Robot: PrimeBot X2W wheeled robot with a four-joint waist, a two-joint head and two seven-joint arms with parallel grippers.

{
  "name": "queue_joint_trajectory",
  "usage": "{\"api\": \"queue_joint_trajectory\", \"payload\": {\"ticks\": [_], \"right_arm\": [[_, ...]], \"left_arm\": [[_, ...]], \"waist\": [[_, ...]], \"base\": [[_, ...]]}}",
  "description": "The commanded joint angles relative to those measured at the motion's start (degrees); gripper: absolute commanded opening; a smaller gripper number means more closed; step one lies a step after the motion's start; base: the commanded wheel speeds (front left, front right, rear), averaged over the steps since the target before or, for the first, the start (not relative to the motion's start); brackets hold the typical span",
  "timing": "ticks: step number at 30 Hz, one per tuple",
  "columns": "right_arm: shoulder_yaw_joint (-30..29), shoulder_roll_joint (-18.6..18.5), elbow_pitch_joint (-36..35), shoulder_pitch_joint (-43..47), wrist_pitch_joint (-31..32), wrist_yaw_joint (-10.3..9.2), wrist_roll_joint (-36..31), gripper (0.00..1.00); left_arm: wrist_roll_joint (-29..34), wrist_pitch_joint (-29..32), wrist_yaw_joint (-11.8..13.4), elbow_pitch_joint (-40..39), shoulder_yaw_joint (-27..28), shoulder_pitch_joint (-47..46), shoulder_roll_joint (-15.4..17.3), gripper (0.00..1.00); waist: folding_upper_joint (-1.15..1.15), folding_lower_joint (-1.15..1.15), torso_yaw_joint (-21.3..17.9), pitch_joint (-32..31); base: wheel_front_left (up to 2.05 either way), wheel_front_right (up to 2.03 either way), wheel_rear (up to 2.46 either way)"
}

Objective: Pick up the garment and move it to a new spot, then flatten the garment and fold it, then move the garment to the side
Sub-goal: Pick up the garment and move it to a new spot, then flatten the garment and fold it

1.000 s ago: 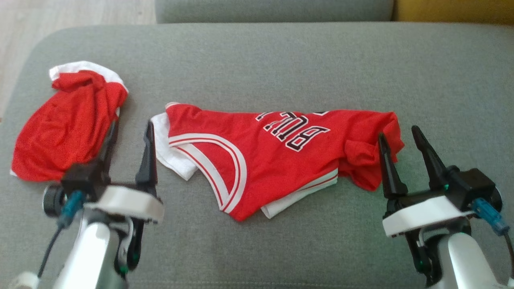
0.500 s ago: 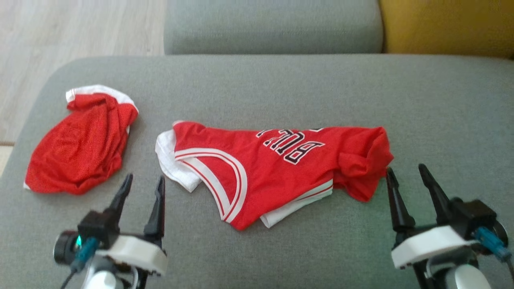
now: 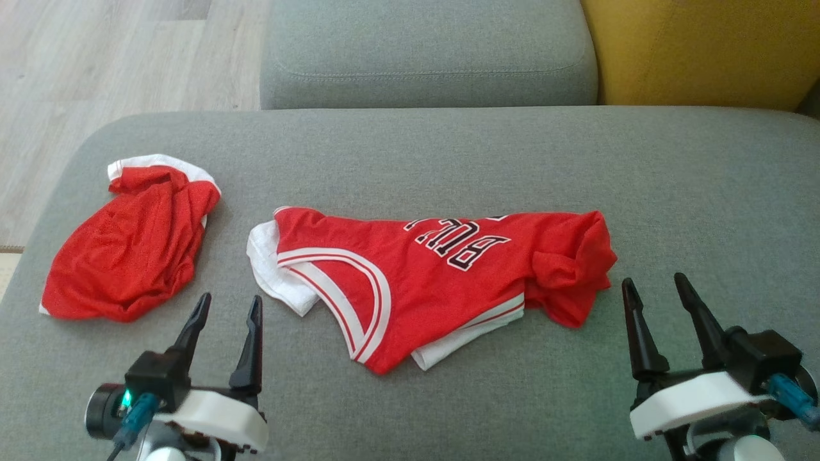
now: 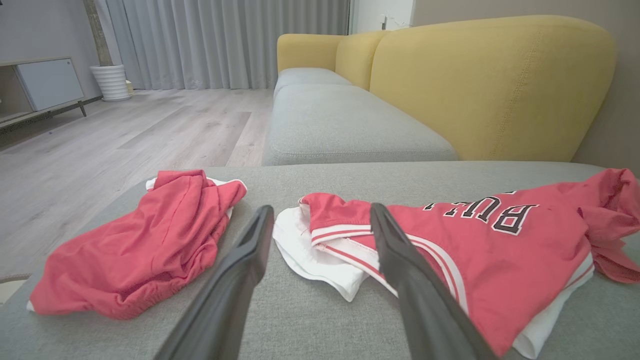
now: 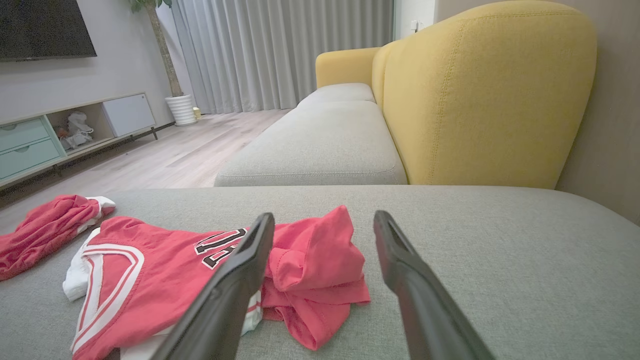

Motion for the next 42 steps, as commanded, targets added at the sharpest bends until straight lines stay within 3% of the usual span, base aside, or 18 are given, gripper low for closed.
{"api": "queue_joint_trajectory", "payload": {"ticks": [1,25,31,35,42], "right_arm": [[1.19,-0.29,-2.35,-1.08,-0.09,0.43,0.38,1.00],[2.65,-0.29,-1.92,-1.65,0.53,0.43,0.25,1.00],[13.18,-0.29,2.57,-5.71,4.43,0.43,-1.89,1.00],[22.68,-0.29,10.12,-11.63,6.71,0.43,-2.62,1.00],[30.97,-0.29,19.61,-18.01,7.87,0.43,-3.46,1.00]], "left_arm": [[0.28,-0.70,0.43,-2.28,1.97,-2.04,1.11,1.00],[0.96,-0.70,-0.03,-2.80,1.63,-3.78,0.92,1.00],[1.77,-0.70,-0.95,-3.78,1.02,-7.74,0.07,1.00],[2.54,-0.70,-1.98,-4.27,0.63,-11.32,-1.61,1.00],[3.44,-0.70,-2.89,-4.31,0.95,-13.59,-4.03,1.00]], "waist": [[0.00,0.00,-0.03,0.03],[0.00,0.00,0.90,1.25],[0.00,0.00,4.46,5.12],[0.00,0.00,8.61,8.21],[0.00,0.00,12.90,10.48]], "base": [[0.00,0.00,0.00],[0.00,0.00,0.00],[0.00,0.00,0.00],[0.00,0.00,0.00],[0.00,0.00,0.00]]}}
